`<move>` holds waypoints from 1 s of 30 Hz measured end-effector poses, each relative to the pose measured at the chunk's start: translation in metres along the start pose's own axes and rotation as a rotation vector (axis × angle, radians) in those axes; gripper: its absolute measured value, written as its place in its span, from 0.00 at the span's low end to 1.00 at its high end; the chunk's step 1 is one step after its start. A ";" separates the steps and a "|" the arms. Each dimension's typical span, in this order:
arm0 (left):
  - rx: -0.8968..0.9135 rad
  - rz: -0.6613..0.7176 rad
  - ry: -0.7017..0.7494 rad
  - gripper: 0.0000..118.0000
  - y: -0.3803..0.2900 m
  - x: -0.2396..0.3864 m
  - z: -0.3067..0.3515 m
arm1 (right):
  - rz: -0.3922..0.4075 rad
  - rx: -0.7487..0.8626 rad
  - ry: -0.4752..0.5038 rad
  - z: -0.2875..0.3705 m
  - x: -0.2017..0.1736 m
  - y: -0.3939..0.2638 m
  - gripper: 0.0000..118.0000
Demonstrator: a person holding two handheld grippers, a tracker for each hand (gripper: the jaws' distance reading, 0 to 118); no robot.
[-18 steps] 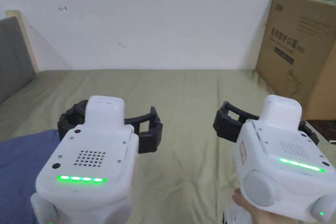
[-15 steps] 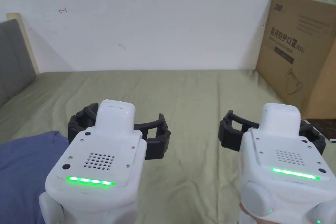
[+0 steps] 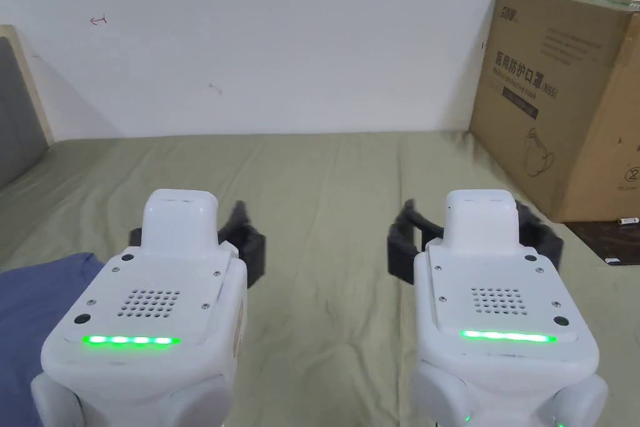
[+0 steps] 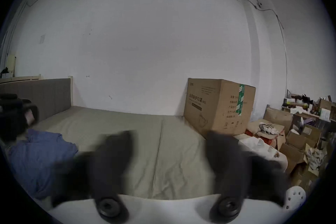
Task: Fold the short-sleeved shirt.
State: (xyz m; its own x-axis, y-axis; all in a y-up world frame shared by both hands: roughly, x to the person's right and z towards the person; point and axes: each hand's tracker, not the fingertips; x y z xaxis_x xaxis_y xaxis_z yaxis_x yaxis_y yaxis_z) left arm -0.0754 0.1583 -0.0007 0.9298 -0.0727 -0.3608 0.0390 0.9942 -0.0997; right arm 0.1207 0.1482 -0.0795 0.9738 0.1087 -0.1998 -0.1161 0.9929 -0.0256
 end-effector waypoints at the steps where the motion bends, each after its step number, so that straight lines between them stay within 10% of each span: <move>1: 0.011 -0.008 0.021 0.01 -0.001 0.002 -0.001 | 0.007 -0.011 -0.034 -0.001 -0.005 0.001 0.39; 2: 0.015 -0.025 0.033 0.00 -0.002 0.003 0.001 | 0.010 -0.032 -0.074 -0.005 -0.006 -0.001 0.00; 18: -0.036 0.056 -0.026 0.00 0.004 -0.021 -0.001 | -0.018 -0.068 0.073 -0.011 -0.013 0.011 0.00; 30: -0.050 0.074 0.327 0.00 0.004 -0.132 0.056 | -0.001 -0.052 0.487 -0.016 -0.127 0.032 0.00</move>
State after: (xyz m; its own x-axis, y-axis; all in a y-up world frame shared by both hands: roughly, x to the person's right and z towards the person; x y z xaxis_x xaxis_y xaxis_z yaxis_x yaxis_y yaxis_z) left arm -0.1771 0.1768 0.0984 0.7627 -0.0298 -0.6461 -0.0497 0.9933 -0.1045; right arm -0.0102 0.1656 -0.0708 0.7707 0.0603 -0.6343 -0.1371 0.9879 -0.0727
